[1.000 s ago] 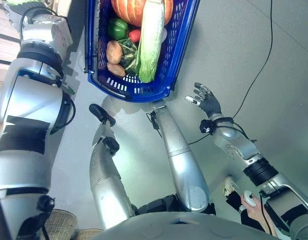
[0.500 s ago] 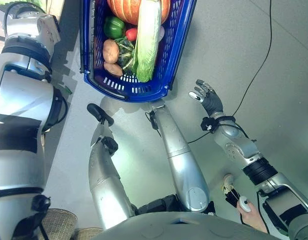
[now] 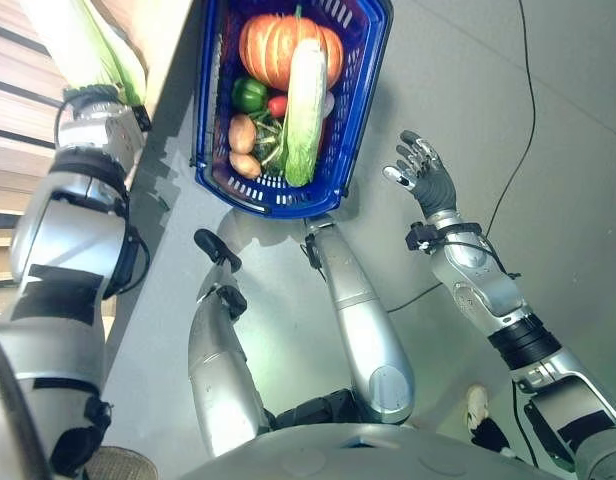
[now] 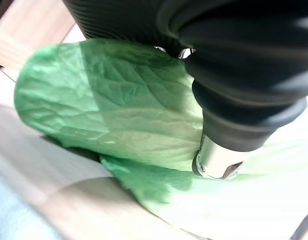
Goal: Pick up fruits and vegetables into the basket
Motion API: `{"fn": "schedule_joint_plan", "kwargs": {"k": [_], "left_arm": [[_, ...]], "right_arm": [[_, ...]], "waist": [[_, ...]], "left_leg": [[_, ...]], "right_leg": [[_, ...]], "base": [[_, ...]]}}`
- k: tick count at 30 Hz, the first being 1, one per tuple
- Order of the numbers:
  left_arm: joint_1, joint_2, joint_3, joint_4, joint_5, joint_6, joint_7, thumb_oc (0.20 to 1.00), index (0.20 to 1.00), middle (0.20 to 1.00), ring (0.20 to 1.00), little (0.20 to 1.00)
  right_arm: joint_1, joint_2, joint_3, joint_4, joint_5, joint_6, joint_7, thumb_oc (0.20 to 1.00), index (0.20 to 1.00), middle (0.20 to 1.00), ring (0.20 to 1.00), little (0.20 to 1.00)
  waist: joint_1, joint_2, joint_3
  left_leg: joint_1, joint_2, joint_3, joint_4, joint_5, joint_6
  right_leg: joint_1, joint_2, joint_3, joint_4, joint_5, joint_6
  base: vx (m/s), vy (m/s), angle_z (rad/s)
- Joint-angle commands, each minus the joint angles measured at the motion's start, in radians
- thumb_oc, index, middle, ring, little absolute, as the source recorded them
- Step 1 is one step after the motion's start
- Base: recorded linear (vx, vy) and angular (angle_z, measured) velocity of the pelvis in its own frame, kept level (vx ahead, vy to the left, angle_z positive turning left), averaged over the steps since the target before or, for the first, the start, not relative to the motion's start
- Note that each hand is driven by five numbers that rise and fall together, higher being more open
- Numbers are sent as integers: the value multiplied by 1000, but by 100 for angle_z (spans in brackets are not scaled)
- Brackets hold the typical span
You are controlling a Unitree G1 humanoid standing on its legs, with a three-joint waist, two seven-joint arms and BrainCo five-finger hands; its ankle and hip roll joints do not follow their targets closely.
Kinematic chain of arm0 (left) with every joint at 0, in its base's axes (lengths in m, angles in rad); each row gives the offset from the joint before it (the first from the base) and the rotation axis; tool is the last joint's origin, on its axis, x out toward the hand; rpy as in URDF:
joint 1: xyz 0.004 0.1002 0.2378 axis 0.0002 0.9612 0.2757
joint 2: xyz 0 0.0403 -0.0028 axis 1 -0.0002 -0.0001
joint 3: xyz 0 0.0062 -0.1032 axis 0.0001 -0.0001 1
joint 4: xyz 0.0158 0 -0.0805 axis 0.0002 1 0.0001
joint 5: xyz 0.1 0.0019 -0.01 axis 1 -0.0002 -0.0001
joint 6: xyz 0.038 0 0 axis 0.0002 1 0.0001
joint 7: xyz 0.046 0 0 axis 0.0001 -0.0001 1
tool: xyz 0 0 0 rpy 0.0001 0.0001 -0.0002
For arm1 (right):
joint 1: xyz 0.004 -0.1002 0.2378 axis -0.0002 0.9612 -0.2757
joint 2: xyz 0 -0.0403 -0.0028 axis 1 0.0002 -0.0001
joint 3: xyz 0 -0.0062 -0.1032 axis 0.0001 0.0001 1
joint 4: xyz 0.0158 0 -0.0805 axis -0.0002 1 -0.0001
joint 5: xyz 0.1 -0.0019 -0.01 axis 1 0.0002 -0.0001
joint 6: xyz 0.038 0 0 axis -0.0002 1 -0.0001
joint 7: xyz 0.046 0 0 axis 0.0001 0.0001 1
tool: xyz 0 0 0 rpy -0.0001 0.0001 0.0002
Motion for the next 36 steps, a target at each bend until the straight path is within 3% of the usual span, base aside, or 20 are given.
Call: {"fn": "schedule_joint_plan", "kwargs": {"k": [1, 6, 15, 18, 26, 36], "left_arm": [[92, 9, 67, -30, 60, -61, -6, 200, 200, 200, 200, 200], [182, 18, 113, -84, 130, -92, -12, 200, 200, 200, 200, 200], [413, 18, 190, -224, 213, -237, -97, 200, 200, 200, 200, 200], [461, 6, 200, -262, 227, -273, -102, 200, 200, 200, 200, 200], [621, -26, 180, -421, 300, -352, -169, 200, 200, 200, 200, 200], [768, -99, 167, -561, 280, -381, -302, 200, 200, 200, 200, 200]], "right_arm": [[70, -21, -55, -63, -56, -27, 1, 1000, 1000, 1000, 1000, 1000], [80, -50, -93, -113, -101, -19, 32, 1000, 1000, 1000, 1000, 1000], [52, -132, -165, -182, -167, -67, 124, 1000, 1000, 1000, 1000, 1000], [41, -140, -171, -196, -178, -65, 136, 1000, 1000, 1000, 1000, 1000], [-18, -96, -189, -228, 11, 50, 256, 1000, 1000, 1000, 1000, 1000], [-48, 8, -162, -239, 69, 124, 248, 1000, 1000, 1000, 1000, 1000]], "waist": [[9, -34, -22], [17, -21, -22], [52, 19, -40], [64, 25, -51], [132, 33, -116], [200, 35, -172]], "left_leg": [[34, 17, 1, 118, -127, -11], [131, 16, 7, 84, -116, -13], [305, -11, 9, 23, -112, -7], [317, -12, 19, 15, -90, 5], [408, -29, 9, 11, -119, 23], [501, -54, -19, -8, -141, 45]], "right_leg": [[72, 26, -24, 2, -85, 37], [156, 13, -26, -13, -98, 36], [335, -23, -29, -68, -111, 47], [357, -29, -36, -90, -83, 42], [525, -68, -72, -175, -63, 62], [682, -92, -105, -259, -40, 89]], "base": [[29, 134, 13], [27, 133, 7], [23, 132, 4], [6, 58, 14], [84, 21, 12], [103, -8, 15]]}}
